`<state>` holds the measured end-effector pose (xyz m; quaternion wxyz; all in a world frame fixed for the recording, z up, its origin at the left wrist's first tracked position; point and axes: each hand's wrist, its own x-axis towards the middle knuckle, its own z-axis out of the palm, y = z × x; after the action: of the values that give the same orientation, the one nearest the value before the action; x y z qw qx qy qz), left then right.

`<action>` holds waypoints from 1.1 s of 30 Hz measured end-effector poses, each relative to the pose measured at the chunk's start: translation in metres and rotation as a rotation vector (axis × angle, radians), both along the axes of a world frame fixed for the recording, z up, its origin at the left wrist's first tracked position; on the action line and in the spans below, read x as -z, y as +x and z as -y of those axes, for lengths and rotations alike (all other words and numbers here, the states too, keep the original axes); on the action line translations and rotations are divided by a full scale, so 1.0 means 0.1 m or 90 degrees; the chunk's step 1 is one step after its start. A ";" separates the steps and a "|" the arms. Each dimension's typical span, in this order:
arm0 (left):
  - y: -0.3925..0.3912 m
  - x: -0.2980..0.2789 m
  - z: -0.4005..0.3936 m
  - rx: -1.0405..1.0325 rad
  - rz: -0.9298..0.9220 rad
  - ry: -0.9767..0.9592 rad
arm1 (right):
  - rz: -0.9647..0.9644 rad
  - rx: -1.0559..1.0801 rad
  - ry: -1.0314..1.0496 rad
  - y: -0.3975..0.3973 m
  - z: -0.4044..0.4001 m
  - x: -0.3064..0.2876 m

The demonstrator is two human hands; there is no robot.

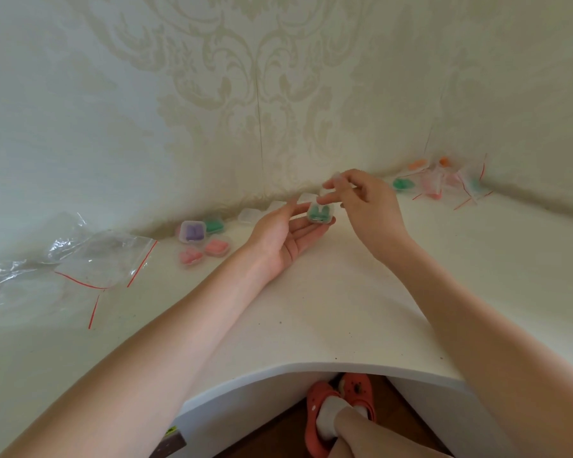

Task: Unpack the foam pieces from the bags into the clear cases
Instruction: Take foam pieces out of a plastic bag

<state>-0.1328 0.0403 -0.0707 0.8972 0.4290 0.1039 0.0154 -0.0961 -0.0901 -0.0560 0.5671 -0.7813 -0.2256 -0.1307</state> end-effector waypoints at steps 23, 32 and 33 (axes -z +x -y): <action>-0.59 -0.54 -1.39 -0.486 -0.080 0.876 | -0.056 -0.024 -0.002 0.05 -0.04 0.14; -1.24 0.00 -1.76 -0.397 -0.211 1.061 | -0.065 -0.036 -0.098 0.02 0.00 0.19; -1.24 0.03 -1.77 -0.410 -0.205 1.082 | -0.061 -0.038 -0.117 0.02 0.00 0.20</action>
<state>-0.2570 0.2178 -0.0736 0.2077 0.8908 0.2955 0.2757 -0.0945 -0.0906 -0.0763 0.5072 -0.8280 -0.2327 -0.0550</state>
